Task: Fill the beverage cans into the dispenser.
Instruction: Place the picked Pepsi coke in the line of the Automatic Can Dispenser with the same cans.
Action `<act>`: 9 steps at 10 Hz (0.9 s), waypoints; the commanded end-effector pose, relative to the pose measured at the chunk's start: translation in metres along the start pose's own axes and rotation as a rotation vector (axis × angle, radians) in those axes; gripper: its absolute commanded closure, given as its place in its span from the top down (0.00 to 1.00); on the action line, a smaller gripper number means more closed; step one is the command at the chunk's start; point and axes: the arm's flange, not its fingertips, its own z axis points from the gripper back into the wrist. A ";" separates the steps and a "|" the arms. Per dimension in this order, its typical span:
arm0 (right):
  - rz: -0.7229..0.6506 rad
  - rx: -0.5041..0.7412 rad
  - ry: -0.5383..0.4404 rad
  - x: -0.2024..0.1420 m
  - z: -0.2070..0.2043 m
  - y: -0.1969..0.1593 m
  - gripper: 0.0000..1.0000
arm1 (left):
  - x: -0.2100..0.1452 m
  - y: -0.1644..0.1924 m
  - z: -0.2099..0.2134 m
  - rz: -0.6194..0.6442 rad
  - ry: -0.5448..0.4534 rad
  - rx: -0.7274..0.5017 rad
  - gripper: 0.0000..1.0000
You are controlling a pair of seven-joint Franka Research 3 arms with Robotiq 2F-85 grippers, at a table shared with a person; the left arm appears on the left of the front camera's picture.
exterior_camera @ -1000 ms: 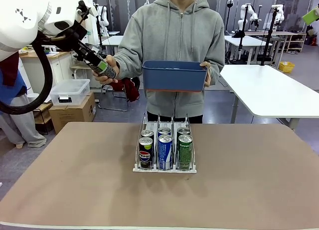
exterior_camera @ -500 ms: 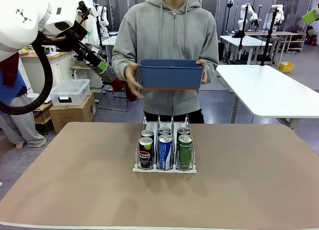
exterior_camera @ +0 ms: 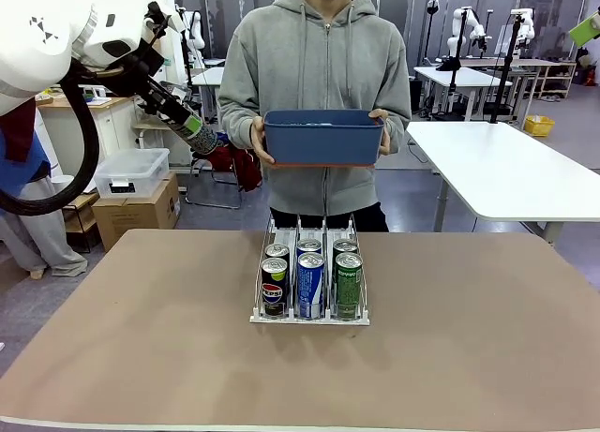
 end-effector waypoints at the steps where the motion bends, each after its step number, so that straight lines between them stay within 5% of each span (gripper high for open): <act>1: 0.002 0.001 0.000 0.000 0.000 0.000 1.00 | -0.001 0.002 0.002 0.006 -0.006 0.004 0.16; 2: 0.002 0.001 0.000 0.000 0.000 0.000 1.00 | 0.000 0.000 0.000 0.000 0.000 0.000 0.58; 5: 0.002 0.001 0.000 0.000 0.000 0.000 1.00 | -0.016 -0.046 0.001 0.068 0.179 0.098 0.58; 9: 0.002 0.001 0.000 0.000 0.000 0.000 1.00 | -0.048 -0.125 0.002 0.049 0.267 0.035 0.58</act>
